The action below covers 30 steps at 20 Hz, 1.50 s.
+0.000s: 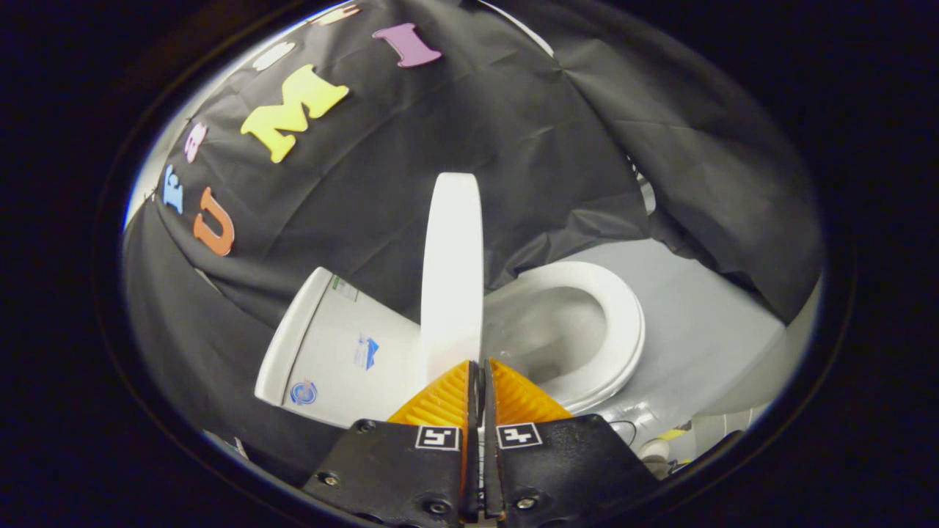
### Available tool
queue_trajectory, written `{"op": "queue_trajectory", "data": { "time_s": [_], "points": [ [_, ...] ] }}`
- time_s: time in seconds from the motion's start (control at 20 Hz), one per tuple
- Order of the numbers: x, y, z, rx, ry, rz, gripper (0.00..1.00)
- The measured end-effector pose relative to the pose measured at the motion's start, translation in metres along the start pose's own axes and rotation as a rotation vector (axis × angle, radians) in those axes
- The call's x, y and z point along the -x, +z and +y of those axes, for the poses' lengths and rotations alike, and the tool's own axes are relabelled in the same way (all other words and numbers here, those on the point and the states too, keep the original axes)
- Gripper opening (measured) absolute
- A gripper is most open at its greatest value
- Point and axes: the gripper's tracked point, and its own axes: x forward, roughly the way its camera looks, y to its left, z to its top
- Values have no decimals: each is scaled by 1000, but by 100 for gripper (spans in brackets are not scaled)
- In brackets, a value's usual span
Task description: Open the toilet lid.
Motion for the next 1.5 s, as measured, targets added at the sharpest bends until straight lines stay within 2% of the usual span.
{"op": "queue_trajectory", "data": {
  "time_s": [0.8, 1.5],
  "points": [
    [3, -4, 58, 113, 38, -9, 6],
    [-2, -20, 129, 278, 60, -23, 10]
  ]
}}
